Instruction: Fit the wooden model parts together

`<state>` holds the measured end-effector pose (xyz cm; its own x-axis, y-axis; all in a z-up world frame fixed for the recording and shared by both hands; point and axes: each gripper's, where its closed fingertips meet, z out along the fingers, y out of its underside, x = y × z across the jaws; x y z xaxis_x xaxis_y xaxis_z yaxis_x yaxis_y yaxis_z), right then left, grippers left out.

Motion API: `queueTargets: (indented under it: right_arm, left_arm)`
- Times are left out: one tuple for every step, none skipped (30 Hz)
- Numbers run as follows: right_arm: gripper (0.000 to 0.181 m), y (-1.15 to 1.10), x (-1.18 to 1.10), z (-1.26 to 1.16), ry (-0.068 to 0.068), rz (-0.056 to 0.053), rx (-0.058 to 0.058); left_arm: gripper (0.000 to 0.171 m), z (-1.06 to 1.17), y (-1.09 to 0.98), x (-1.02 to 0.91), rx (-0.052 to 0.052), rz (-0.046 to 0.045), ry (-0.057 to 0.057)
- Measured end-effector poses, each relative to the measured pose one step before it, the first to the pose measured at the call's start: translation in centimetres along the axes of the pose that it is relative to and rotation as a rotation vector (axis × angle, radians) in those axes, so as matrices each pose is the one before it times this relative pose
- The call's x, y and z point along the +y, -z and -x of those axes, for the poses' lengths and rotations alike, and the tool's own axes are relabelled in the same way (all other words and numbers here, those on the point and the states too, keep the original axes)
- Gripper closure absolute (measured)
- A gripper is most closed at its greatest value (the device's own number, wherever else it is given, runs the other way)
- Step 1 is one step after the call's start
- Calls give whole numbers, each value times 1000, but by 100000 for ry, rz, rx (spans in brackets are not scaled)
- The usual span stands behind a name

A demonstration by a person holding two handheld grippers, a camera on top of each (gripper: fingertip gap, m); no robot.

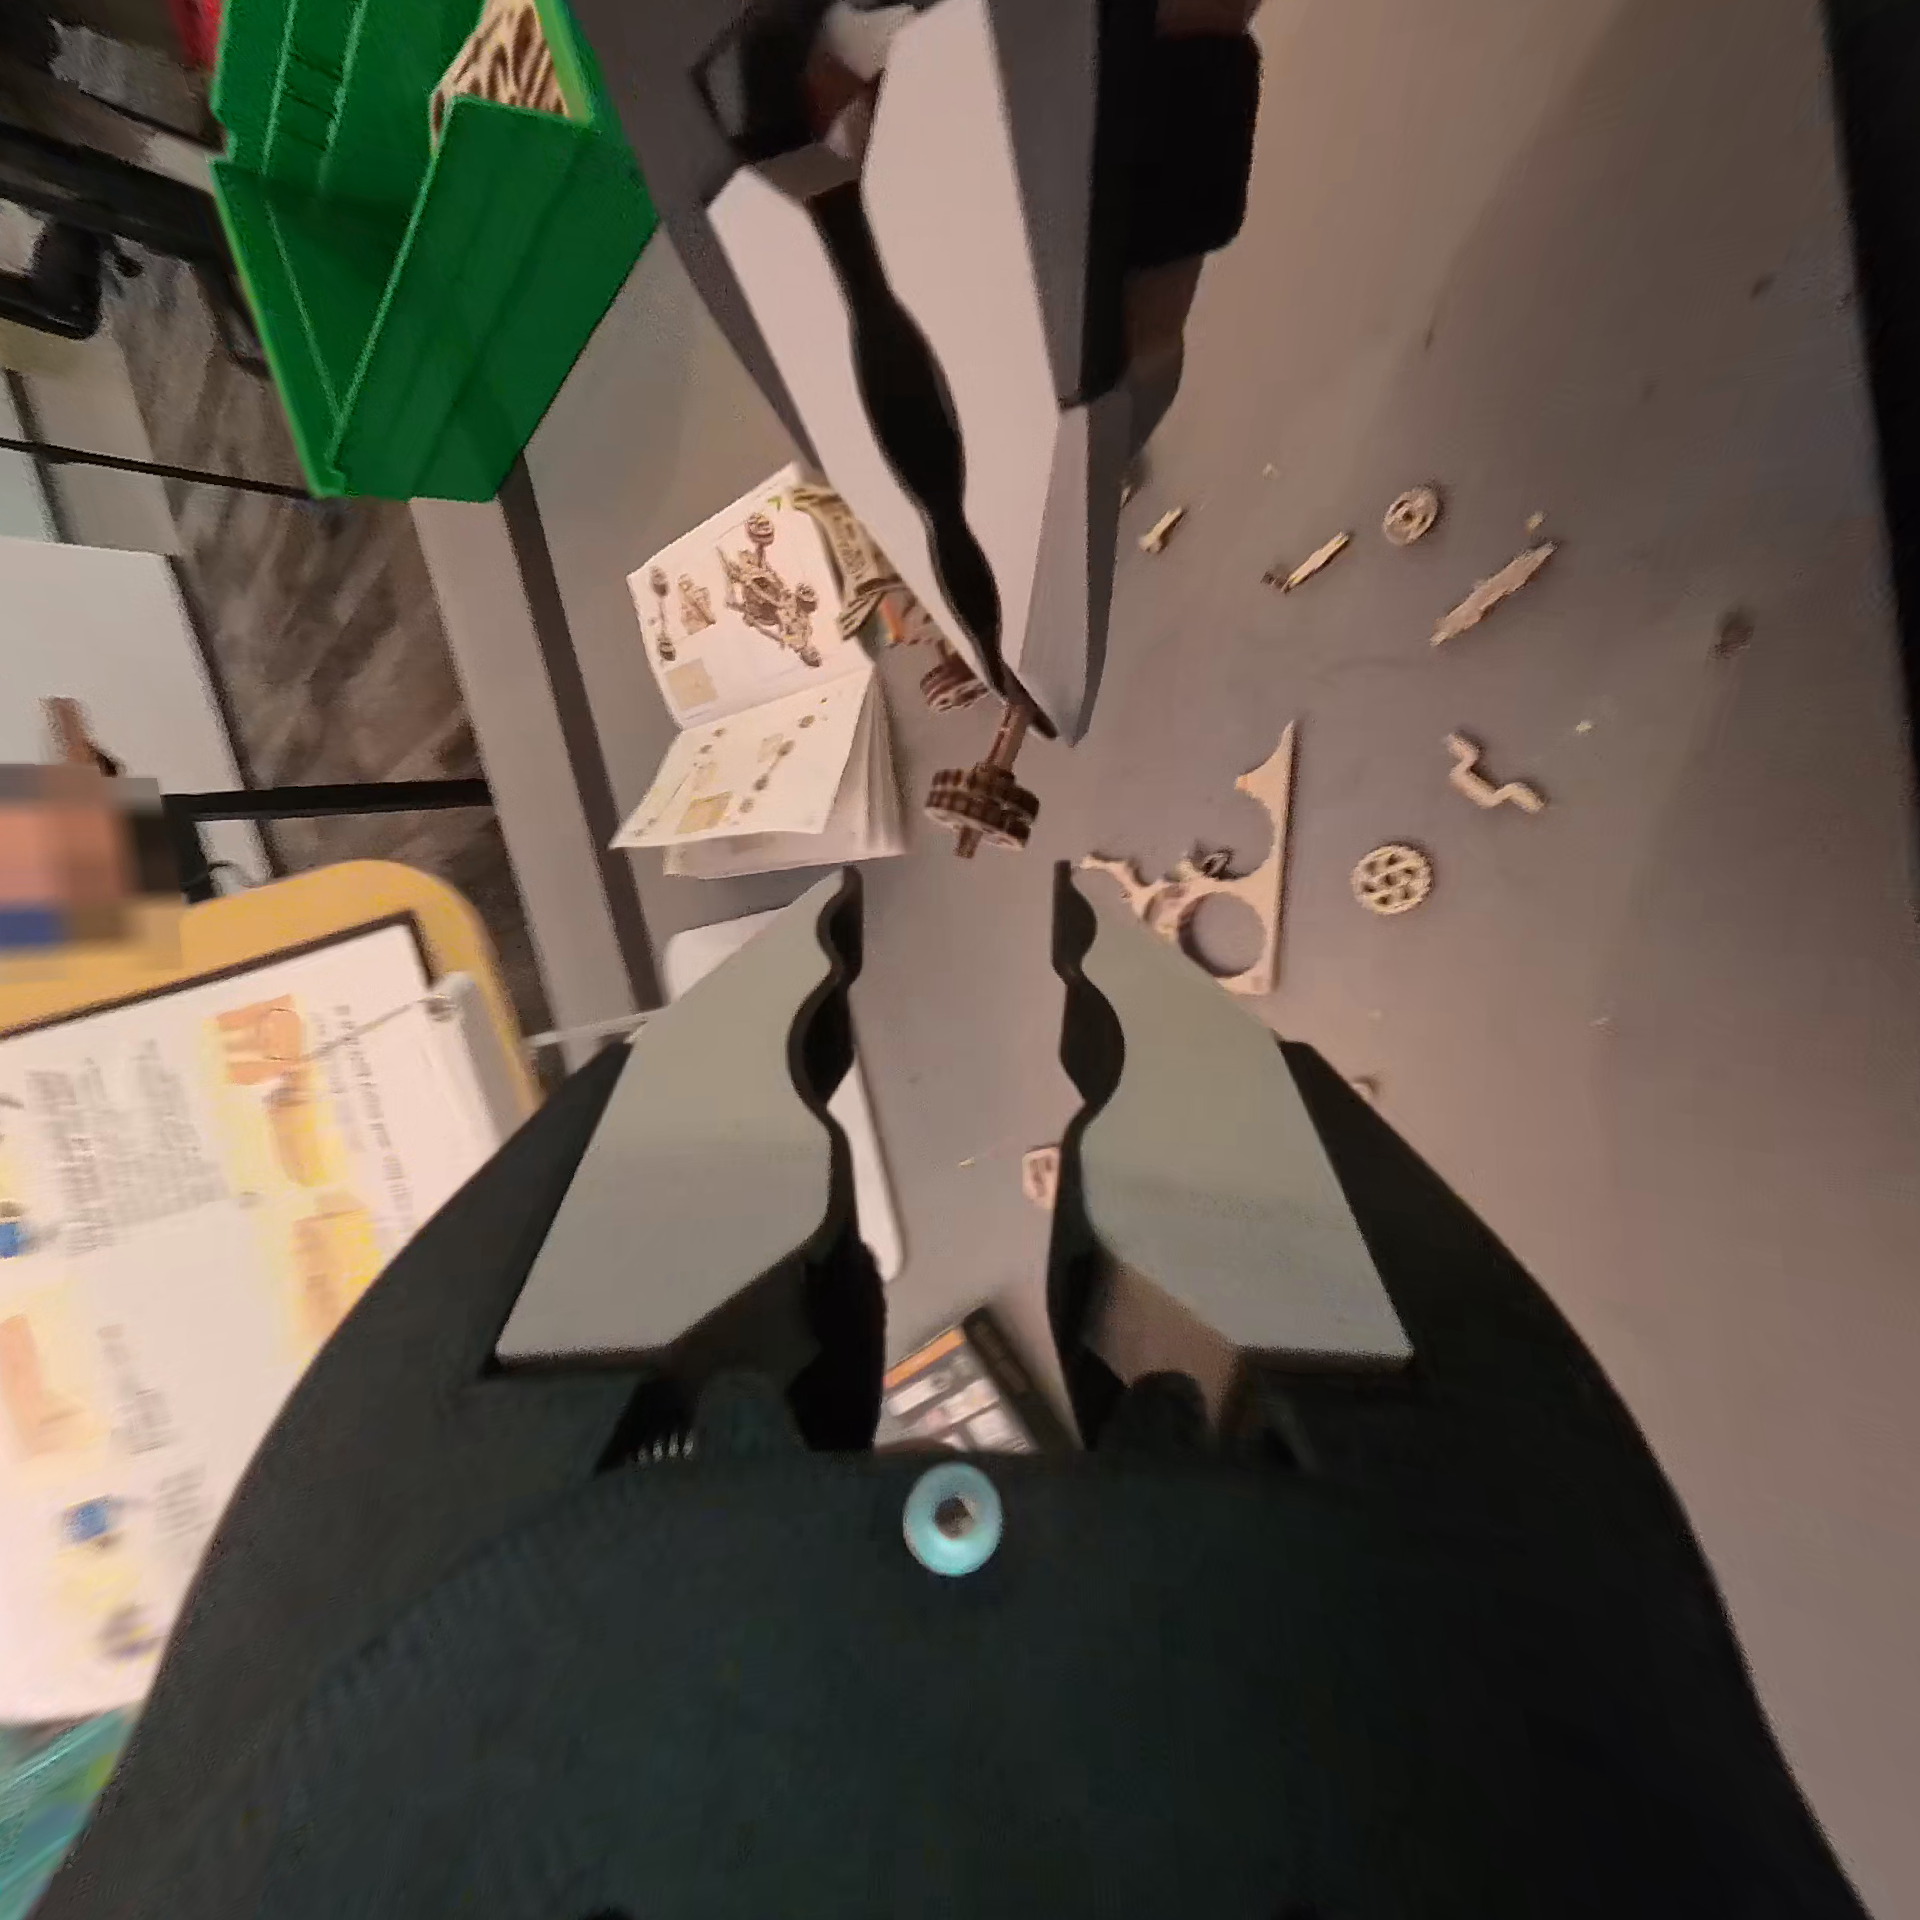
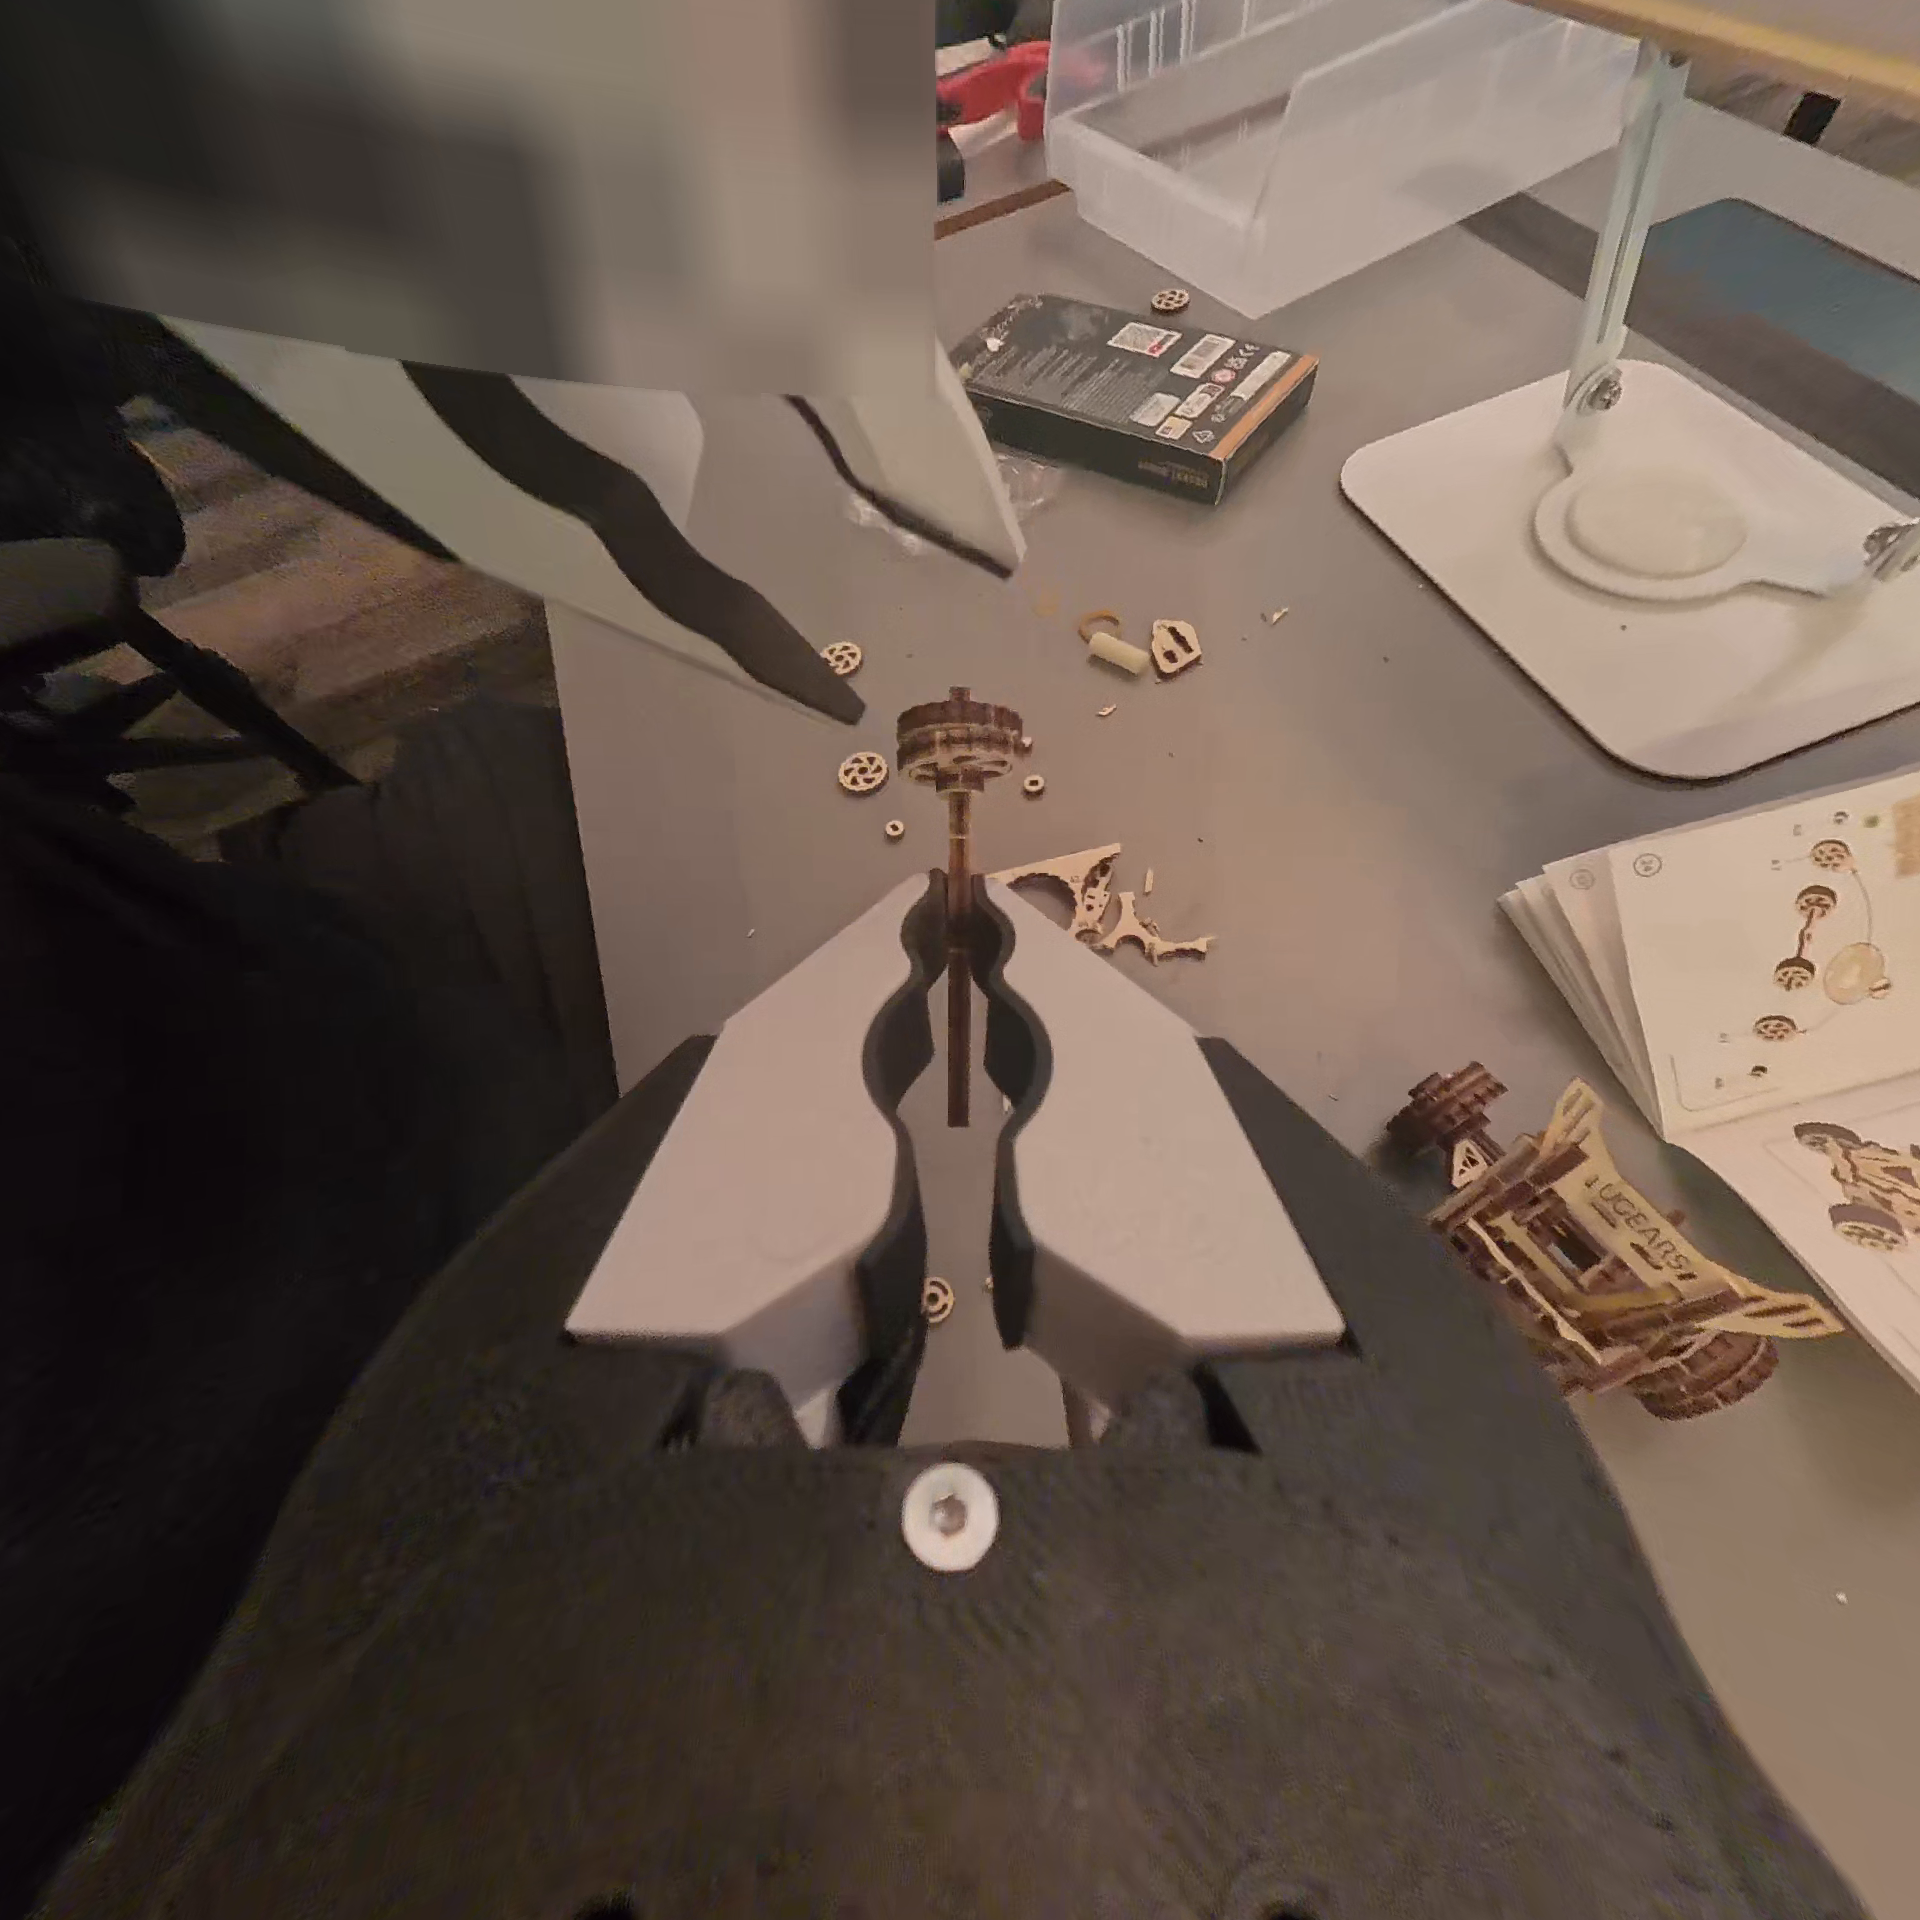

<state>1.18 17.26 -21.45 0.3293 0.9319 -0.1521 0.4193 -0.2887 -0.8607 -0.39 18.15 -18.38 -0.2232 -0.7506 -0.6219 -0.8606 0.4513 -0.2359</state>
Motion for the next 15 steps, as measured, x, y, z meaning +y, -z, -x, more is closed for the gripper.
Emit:
queueTargets:
  right_arm:
    - [181,99,-69,132,214,-701,-905]
    - [181,143,-215,183,1240,-1672,-852]
    - [181,132,-149,70,970,-1017,1]
    - [181,96,-93,135,776,-354,-474]
    - [181,100,-226,222,1661,-1158,-681]
    - [181,64,-125,79,1091,-242,279]
    - [181,-2,-60,169,1253,340,-197]
    - [181,6,-125,171,1480,-319,-81]
    - [181,11,74,-169,1013,574,1498]
    - [181,49,92,-103,128,358,353]
    - [181,73,91,-2,451,-98,-412]
    - [181,21,108,136,1285,-128,-643]
    - [181,-5,14,200,1233,-608,-597]
    - [181,9,-78,212,166,-711,-1047]
    - [181,47,-253,128,-908,-1473,-996]
  left_arm:
    - [138,-131,261,10,3244,-3602,4916]
    - [141,108,190,-21,1539,-3835,4007]
    - [143,59,37,130,1878,-2657,2968]
    - [144,59,-47,275,1738,-943,2238]
    - [146,19,-59,44,1506,-1563,1197]
    - [148,-180,24,-441,2155,-3300,684]
    - [151,-290,41,-675,2305,-3460,-194]
    - [154,-284,-63,-406,2027,-1026,-1214]
    - [160,-187,-174,59,1240,1658,-1989]
    - [161,-3,-141,-21,-248,578,-1825]
    - [161,-135,-110,-76,1076,-344,-397]
    - [161,-260,-38,-88,2460,-928,397]
    - [161,-160,69,-61,1973,-1116,-16]
    - [161,-150,206,-113,2020,-1485,-92]
    - [161,103,286,-80,550,-662,445]
